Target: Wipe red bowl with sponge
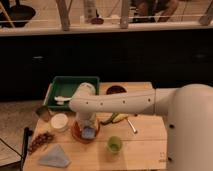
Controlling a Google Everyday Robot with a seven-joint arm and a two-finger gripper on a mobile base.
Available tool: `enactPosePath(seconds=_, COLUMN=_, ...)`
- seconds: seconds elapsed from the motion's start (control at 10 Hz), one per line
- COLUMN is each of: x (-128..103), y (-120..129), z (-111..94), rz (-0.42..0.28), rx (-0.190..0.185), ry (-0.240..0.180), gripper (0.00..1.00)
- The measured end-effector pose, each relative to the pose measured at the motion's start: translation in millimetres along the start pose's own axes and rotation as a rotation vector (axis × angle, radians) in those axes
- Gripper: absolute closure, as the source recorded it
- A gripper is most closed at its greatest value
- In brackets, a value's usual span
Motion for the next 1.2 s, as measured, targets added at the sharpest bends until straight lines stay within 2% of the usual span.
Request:
enactPosePath(seconds=0.1, x=6, y=5, z=-2, rz=0.018, rx=-0.001, ry=0.003, gripper=1.00)
enactPosePath(seconds=0.3, x=27, y=2, z=-8, rz=0.038, rx=-0.009, ry=0.007, gripper=1.00)
enactPosePath(seconds=0.5, x=37, y=-5, z=-12, rz=0.041, rx=-0.015, ry=0.006, gripper=1.00)
enactPosePath(seconds=0.9, x=38, y=-35, z=-14, rz=0.020, rx=-0.031, ry=-0.006, gripper=1.00)
enactPosePath(seconds=1.2, x=39, y=-34, z=-14, rz=0.020, rx=-0.035, ry=-0.007, gripper=1.00)
